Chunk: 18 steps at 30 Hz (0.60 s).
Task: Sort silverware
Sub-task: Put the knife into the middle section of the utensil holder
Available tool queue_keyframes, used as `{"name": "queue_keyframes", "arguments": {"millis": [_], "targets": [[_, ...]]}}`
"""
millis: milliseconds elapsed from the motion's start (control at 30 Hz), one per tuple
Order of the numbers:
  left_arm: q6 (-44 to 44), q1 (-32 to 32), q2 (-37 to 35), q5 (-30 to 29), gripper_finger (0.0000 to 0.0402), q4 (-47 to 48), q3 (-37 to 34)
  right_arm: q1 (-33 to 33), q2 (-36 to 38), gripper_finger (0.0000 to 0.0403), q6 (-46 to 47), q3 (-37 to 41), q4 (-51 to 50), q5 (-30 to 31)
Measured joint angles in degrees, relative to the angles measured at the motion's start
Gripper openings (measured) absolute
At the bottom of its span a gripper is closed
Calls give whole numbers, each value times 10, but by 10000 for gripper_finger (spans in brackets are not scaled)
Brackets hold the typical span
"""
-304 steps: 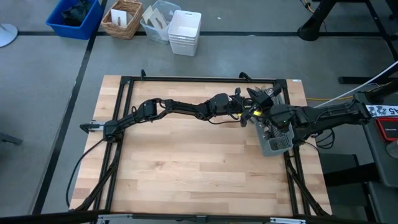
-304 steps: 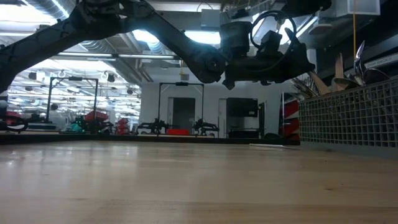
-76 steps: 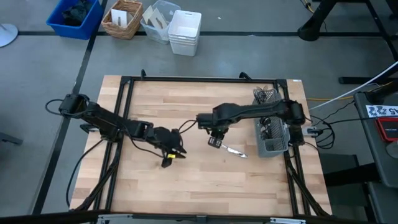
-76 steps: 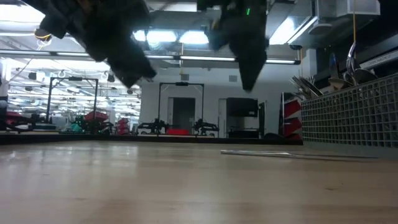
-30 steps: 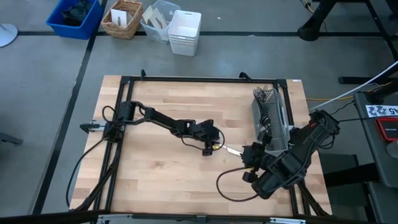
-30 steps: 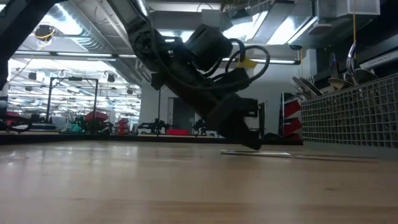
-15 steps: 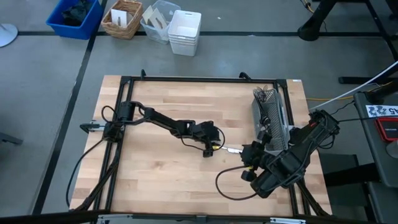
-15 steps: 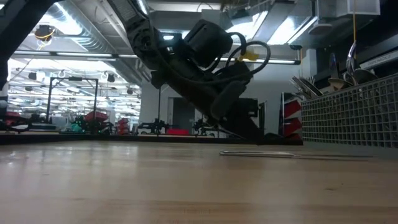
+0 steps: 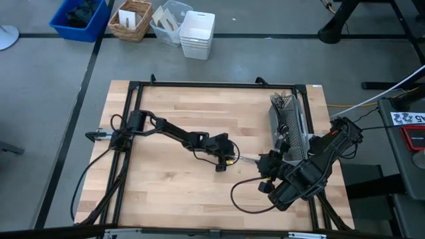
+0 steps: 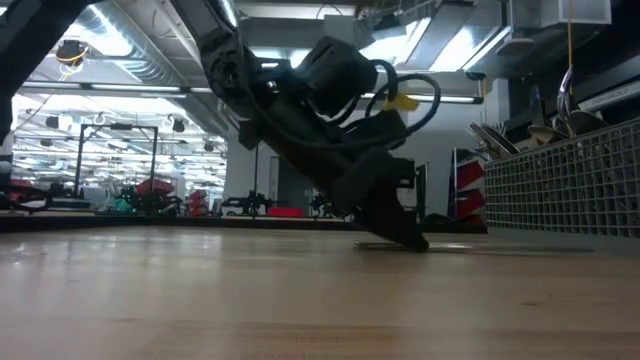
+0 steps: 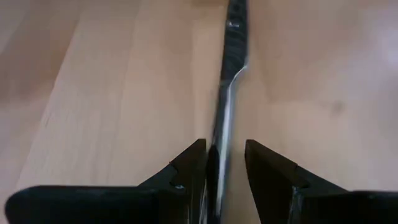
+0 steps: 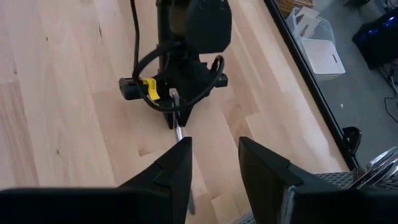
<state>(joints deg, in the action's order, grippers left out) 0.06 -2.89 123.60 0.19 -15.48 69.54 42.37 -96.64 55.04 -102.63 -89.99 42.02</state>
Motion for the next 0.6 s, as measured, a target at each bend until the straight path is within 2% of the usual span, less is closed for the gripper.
{"name": "queue_keyframes", "arguments": {"millis": [200, 367, 467, 600], "targets": [[0, 2, 8, -18, 97, 29, 3, 0, 0, 133, -5, 0, 0, 0], [4, -2, 1, -36, 59, 85, 5, 0, 0, 133, -16, 0, 0, 16], [-15, -3, -1, -36, 40, 125, 5, 0, 0, 133, -20, 0, 0, 25], [-47, -7, -8, -27, 40, 174, 6, -11, 0, 133, -25, 0, 0, 23]]}}
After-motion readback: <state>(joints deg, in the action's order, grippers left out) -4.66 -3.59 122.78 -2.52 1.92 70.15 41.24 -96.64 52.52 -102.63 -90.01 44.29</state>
